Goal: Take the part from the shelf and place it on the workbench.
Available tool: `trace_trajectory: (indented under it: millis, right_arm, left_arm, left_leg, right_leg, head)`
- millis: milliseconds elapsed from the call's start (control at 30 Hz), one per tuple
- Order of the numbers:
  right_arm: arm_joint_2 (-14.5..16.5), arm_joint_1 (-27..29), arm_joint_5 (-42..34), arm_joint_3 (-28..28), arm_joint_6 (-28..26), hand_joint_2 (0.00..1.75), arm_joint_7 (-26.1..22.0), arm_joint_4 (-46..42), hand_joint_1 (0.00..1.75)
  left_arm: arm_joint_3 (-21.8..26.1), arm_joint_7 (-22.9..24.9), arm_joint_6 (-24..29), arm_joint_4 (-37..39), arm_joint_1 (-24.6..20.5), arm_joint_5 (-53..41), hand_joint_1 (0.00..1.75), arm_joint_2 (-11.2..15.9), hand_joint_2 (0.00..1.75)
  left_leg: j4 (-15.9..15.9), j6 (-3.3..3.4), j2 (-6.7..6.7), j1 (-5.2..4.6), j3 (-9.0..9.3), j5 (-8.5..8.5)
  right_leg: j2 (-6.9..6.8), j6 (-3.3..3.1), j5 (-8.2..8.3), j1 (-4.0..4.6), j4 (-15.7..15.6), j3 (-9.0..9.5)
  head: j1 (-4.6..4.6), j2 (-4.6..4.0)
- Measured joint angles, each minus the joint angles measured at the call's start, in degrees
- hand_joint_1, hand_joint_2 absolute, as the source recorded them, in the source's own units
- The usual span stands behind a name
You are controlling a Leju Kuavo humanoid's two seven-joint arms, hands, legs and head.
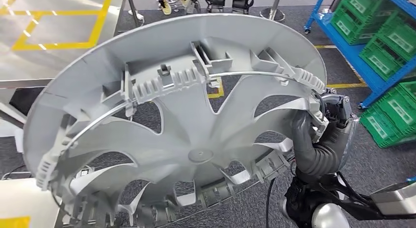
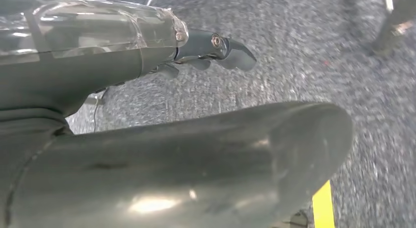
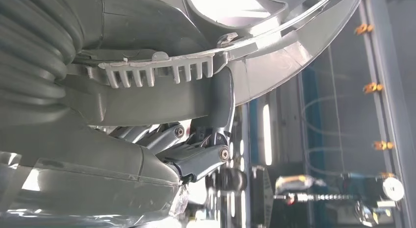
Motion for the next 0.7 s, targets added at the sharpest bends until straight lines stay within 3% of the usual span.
trace_trajectory:
  millis: [33, 100, 167, 233, 300, 367, 400, 433, 500, 567, 600, 667, 700]
  right_arm:
    - [-0.1, 0.0, 0.0, 0.0, 0.0, 1.75, 0.0, 0.0, 1.62]
    - [-0.1, -0.1, 0.0, 0.0, 0.0, 1.75, 0.0, 0.0, 1.62]
    - [-0.2, -0.2, 0.0, 0.0, 0.0, 1.75, 0.0, 0.0, 1.62]
    - [-0.2, -0.3, 0.0, 0.0, 0.0, 1.75, 0.0, 0.0, 1.62]
    - [-0.2, -0.3, 0.0, 0.0, 0.0, 1.75, 0.0, -0.1, 1.62]
    - [-0.2, -0.1, 0.0, 0.0, 0.0, 1.75, 0.0, -0.3, 1.62]
    - [-0.2, -0.1, 0.0, 0.0, 0.0, 1.75, 0.0, -0.3, 1.62]
    - [-0.2, -0.1, 0.0, 0.0, 0.0, 1.75, 0.0, -0.3, 1.62]
    - [-0.2, -0.1, 0.0, 0.0, 0.0, 1.75, 0.0, -0.3, 1.62]
    - [-0.2, -0.2, 0.0, 0.0, 0.0, 1.75, 0.0, -0.3, 1.62]
    - [-0.2, -0.2, 0.0, 0.0, 0.0, 1.75, 0.0, -0.4, 1.62]
    - [-0.2, -0.2, -0.4, 0.0, 0.4, 1.75, 0.0, -0.4, 1.62]
    - [-0.2, -0.4, -1.7, 0.0, 1.5, 1.75, 0.0, -0.4, 1.62]
  left_arm:
    - [0.0, 0.0, 0.0, 0.0, 0.0, 0.0, 0.00, -0.1, 0.00]
    - [0.0, 0.0, 0.0, 0.0, 0.0, 0.0, 0.00, -0.2, 0.00]
    - [0.0, 0.0, 0.0, 0.0, 0.2, 0.0, 0.00, -0.1, 0.00]
    - [0.0, 0.0, 0.0, 0.1, 0.4, 0.0, 0.00, -0.1, 0.00]
    - [0.0, 0.0, 0.0, 0.1, 0.3, 0.0, 0.00, -0.1, 0.00]
    - [0.0, 0.0, 0.0, 0.1, 0.2, 0.0, 0.00, -0.1, 0.00]
    - [0.0, 0.0, 0.0, 0.1, 0.2, 0.0, 0.00, -0.1, 0.00]
    - [0.0, 0.0, 0.0, 0.1, 0.3, 0.0, 0.00, -0.1, 0.00]
    - [0.1, 0.0, 0.0, 0.1, 0.3, 0.0, 0.00, 0.0, 0.00]
    - [0.1, 0.0, 0.0, 0.1, 0.2, 0.0, 0.00, 0.0, 0.00]
    - [0.1, 0.0, 0.0, 0.1, 0.2, 0.0, 0.00, 0.0, 0.00]
    - [0.1, 0.0, 0.0, 0.1, 0.3, -0.1, 0.00, 0.0, 0.00]
    - [0.1, 0.0, -0.1, 0.1, 0.3, -0.4, 0.00, 0.1, 0.00]
  left_leg:
    - [0.0, -0.06, -0.80, -0.02, -0.03, 0.10]
    - [0.0, -0.50, -2.15, 0.17, -0.41, 0.44]
    - [-0.1, -1.07, -2.78, 0.30, -0.82, 0.73]
    - [1.4, -1.58, 0.61, 0.02, -1.76, -0.57]
    - [6.9, -2.25, 4.37, 0.22, -4.40, -3.98]
    - [13.1, -3.07, 4.60, 0.96, -7.22, -6.42]
    - [14.0, -3.45, 4.54, 1.30, -7.54, -6.25]
    - [12.7, -3.78, 4.65, 1.55, -6.68, -5.04]
    - [5.6, -4.18, 6.22, 1.69, -2.66, -1.90]
    - [0.6, -3.59, 7.86, 1.45, 0.05, -0.57]
    - [0.1, -3.04, 8.07, 1.24, 0.20, -0.81]
    - [0.0, -1.97, 7.16, 1.17, -0.06, -0.58]
    - [0.0, -1.58, 6.65, 1.18, -0.15, -0.50]
  right_leg:
    - [1.11, -0.58, 1.48, 0.15, -3.2, 1.25]
    - [2.22, -1.22, 2.12, 0.36, -6.0, 2.41]
    - [1.06, -1.06, 2.38, 0.29, -7.2, 2.85]
    - [-0.32, -0.85, 2.99, -0.02, -8.6, 3.44]
    - [-1.72, -0.79, 3.35, -0.14, -9.3, 3.71]
    - [-3.19, -0.65, 3.29, -0.23, -9.2, 3.69]
    - [-3.90, -0.49, 3.18, -0.32, -9.1, 3.69]
    - [-4.54, -0.25, 3.03, -0.43, -8.9, 3.72]
    - [-5.63, 0.50, 2.52, -0.65, -8.4, 3.77]
    - [-6.40, 1.33, 1.97, -0.59, -7.8, 3.75]
    - [-6.70, 1.65, 1.86, -0.51, -7.7, 3.76]
    - [-7.16, 2.12, 1.76, -0.59, -7.8, 3.88]
    - [-6.64, 2.35, 1.30, -0.72, -7.5, 3.80]
  head:
    - [-0.07, 0.00]
    - [-0.08, 0.00]
    - [0.19, 0.00]
    - [-0.11, 0.00]
    - [-0.92, 0.00]
    - [-1.69, 0.00]
    - [-1.99, 0.00]
    - [-2.25, 0.00]
    - [-2.67, 0.00]
    - [-2.87, 0.00]
    - [-2.82, 0.00]
    - [-2.57, 0.00]
    - [-2.37, 0.00]
